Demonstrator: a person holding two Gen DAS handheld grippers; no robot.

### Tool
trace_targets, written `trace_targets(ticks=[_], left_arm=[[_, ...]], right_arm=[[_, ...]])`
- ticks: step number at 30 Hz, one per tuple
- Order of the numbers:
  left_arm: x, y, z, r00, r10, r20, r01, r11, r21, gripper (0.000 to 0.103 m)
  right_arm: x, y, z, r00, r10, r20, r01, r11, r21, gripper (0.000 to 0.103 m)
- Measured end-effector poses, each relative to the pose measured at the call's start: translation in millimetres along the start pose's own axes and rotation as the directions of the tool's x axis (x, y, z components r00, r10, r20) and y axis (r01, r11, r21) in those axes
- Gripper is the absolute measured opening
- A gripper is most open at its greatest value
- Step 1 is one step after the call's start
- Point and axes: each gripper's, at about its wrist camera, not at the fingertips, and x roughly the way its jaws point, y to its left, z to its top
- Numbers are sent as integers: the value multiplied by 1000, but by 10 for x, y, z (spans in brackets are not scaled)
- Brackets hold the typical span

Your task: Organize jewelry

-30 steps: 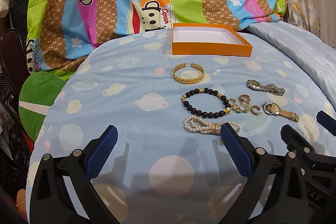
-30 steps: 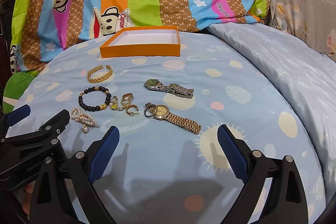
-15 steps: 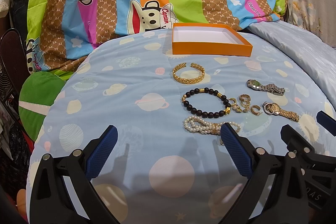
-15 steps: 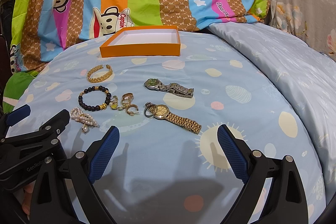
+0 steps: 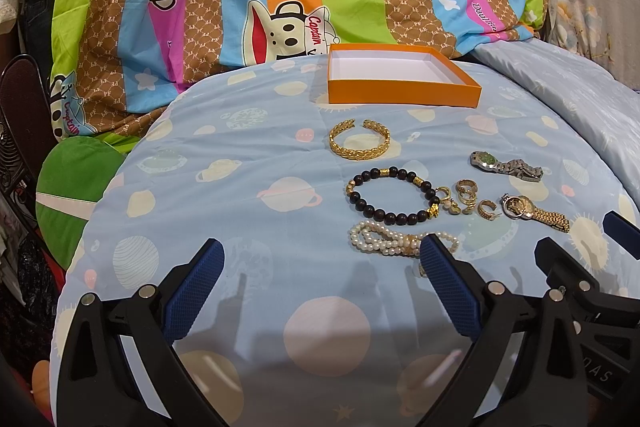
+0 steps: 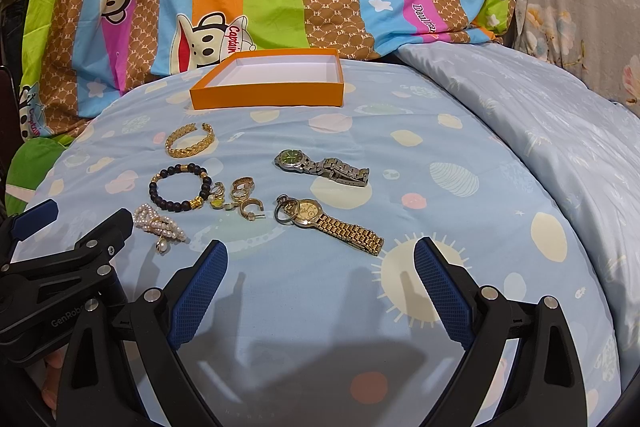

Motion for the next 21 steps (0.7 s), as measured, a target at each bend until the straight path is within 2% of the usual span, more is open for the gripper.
trace_targets(ticks=[15, 21], left_arm=[[-23, 3, 2, 1000, -5, 13, 5, 1000, -3, 97], [20, 60, 9, 1000, -16, -18, 16, 1000, -21, 97]], right_arm=[[-18, -25, 11, 1000, 13, 5, -13, 1000, 11, 93], [-21, -49, 15, 999, 38, -1, -38, 999, 19, 92]])
